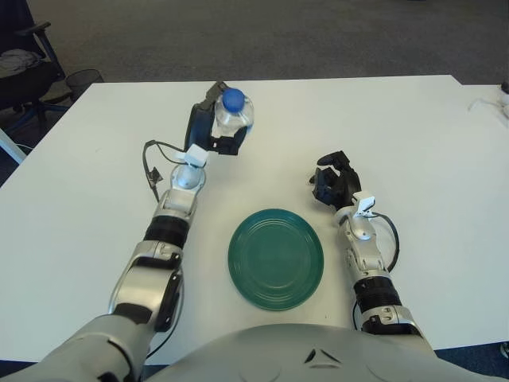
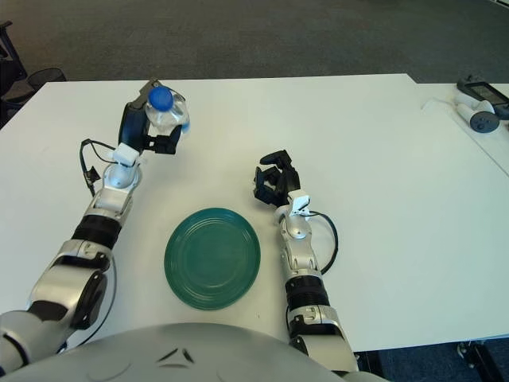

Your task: Put the bottle into the plate.

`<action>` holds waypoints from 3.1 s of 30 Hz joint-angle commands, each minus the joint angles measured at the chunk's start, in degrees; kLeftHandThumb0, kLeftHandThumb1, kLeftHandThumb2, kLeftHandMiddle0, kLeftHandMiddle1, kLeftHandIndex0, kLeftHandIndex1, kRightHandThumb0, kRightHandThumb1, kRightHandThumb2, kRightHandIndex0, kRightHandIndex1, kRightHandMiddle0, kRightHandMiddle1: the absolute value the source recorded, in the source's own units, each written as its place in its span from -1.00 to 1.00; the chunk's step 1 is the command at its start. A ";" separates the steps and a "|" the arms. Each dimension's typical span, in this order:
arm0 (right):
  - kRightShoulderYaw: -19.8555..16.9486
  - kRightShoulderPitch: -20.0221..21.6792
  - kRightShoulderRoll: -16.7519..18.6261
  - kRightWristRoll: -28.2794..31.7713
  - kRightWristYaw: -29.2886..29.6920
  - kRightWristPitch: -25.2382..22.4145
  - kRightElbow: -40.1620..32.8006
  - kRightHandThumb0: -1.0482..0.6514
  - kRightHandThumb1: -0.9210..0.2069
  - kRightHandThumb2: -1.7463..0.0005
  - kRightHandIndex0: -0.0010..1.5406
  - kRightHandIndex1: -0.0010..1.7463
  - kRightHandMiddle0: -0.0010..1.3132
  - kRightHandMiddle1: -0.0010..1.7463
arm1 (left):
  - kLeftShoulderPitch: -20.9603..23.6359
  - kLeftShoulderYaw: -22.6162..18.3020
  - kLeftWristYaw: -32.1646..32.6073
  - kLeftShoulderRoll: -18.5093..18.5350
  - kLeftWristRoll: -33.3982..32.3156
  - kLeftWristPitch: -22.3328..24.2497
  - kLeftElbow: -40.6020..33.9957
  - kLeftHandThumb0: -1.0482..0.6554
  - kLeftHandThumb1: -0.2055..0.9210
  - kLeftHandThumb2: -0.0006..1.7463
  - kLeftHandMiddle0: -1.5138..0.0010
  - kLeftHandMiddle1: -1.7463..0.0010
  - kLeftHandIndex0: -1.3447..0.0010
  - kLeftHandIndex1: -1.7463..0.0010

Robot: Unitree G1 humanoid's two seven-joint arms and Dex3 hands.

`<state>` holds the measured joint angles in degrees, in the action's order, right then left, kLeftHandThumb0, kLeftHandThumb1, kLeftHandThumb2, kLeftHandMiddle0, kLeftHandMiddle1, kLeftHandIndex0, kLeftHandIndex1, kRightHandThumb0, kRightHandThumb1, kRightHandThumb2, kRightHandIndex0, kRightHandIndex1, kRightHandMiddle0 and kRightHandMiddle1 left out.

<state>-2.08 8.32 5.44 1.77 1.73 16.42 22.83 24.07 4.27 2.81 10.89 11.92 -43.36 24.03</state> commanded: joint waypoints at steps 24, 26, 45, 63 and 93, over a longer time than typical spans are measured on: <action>-0.78 -0.51 -0.12 0.73 -0.64 -1.51 3.77 0.23 -0.33 -0.17 -0.40 0.88 -0.59 1.00 | -3.07 6.95 -13.11 4.37 15.10 -24.60 -2.62 -0.07 -0.23 0.61 -0.75 -1.00 -0.70 -1.00; -0.82 -0.45 -0.15 0.67 -0.65 -1.24 3.99 0.23 -0.34 -0.17 -0.40 0.88 -0.59 1.00 | -2.51 6.91 -13.42 5.34 15.86 -24.20 -3.83 -0.06 -0.25 0.61 -0.76 -1.00 -0.70 -1.00; -1.25 0.09 -0.34 0.95 -1.26 -1.10 5.10 0.23 -0.37 -0.13 -0.40 0.86 -0.62 1.00 | -6.01 8.79 -8.37 7.74 32.85 -16.88 -15.99 -0.10 -0.24 0.67 -0.79 -1.00 -0.75 -1.00; -1.17 0.62 -0.46 0.51 -0.88 -0.05 6.28 0.23 -0.37 -0.13 -0.40 0.86 -0.62 1.00 | -6.05 14.27 4.37 13.33 49.45 -14.49 -20.94 -0.28 0.13 0.47 -0.87 -1.00 -0.75 -1.00; -1.47 0.85 -0.46 0.93 -1.47 0.72 7.12 0.23 -0.37 -0.14 -0.40 0.87 -0.63 1.00 | -4.07 19.12 -4.07 20.11 39.56 -17.34 -23.16 0.17 -0.31 0.64 0.02 -1.00 0.04 -0.84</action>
<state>-3.12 10.83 5.10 2.04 0.26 19.31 27.71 21.88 24.20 -2.31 29.96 50.71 -60.81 1.54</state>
